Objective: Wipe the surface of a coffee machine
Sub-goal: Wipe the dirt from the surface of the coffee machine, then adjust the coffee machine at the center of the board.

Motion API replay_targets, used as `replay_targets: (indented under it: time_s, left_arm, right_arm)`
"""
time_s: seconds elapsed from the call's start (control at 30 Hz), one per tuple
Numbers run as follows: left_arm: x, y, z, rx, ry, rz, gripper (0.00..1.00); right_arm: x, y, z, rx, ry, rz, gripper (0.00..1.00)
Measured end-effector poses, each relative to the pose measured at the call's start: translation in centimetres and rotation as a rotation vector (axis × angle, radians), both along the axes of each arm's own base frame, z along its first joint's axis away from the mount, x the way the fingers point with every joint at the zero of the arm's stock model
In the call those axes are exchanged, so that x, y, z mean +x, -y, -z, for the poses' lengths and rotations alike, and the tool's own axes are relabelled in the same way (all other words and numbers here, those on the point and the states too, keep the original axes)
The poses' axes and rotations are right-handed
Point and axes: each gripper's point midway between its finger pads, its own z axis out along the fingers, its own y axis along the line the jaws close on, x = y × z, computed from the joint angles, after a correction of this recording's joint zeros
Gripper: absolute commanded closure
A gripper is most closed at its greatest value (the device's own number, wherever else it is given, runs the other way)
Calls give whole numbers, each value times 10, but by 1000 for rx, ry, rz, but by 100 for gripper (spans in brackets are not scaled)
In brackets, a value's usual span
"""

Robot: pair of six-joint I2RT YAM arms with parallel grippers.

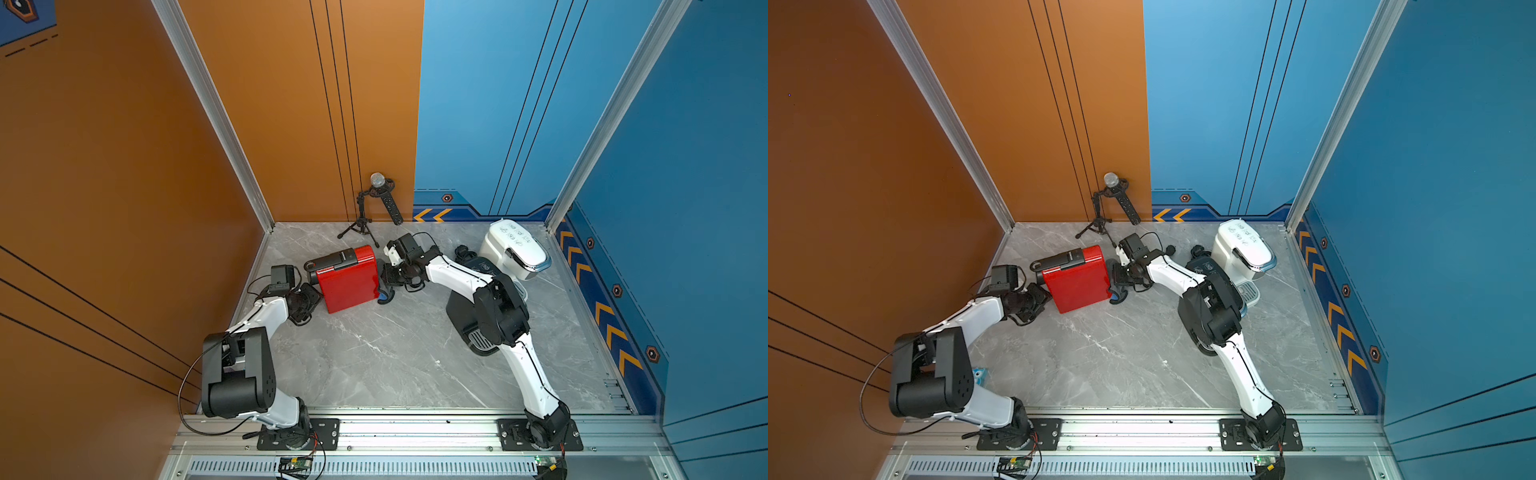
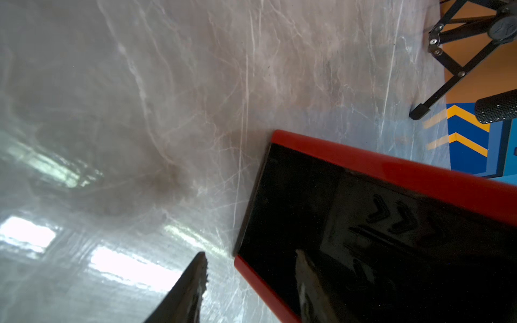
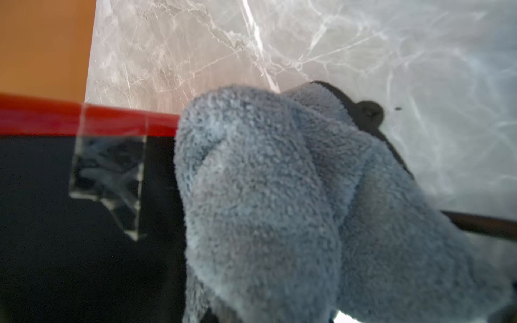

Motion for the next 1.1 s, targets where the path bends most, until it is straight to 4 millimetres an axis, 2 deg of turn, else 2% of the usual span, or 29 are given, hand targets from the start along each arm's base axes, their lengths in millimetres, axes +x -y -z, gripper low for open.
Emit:
replay_targets:
  time_s: [0.1, 0.2, 0.33, 0.43, 0.53, 0.6, 0.77, 0.9, 1.0, 1.1]
  left_arm:
    - [-8, 24, -1, 4, 2, 44, 47]
    - [-26, 63, 2, -9, -12, 143, 47]
    - [-46, 102, 3, -20, -19, 248, 47]
    - [-54, 119, 3, -3, -21, 287, 46]
    - [-60, 140, 4, 14, -30, 327, 46]
    - [-63, 152, 9, 35, -52, 343, 46]
    - [-56, 189, 16, 74, -67, 391, 46]
    - [-49, 236, 19, 72, -48, 490, 46]
    - [-39, 263, 12, 56, -9, 524, 46]
    - [-36, 278, 2, 40, 19, 545, 46]
  right_arm:
    - [6, 18, -13, -24, 15, 34, 85]
    - [19, 47, -52, -13, 50, 81, 85]
    - [32, 74, -145, 67, 170, 118, 85]
    - [29, 81, -219, 145, 296, 112, 85]
    - [18, 79, -257, 193, 356, 88, 84]
    - [13, 77, -262, 200, 362, 73, 85]
    - [6, 76, -249, 174, 317, 59, 85]
    - [4, 77, -245, 164, 306, 57, 84]
    - [2, 80, -241, 155, 297, 56, 85]
    - [0, 85, -240, 148, 292, 60, 85]
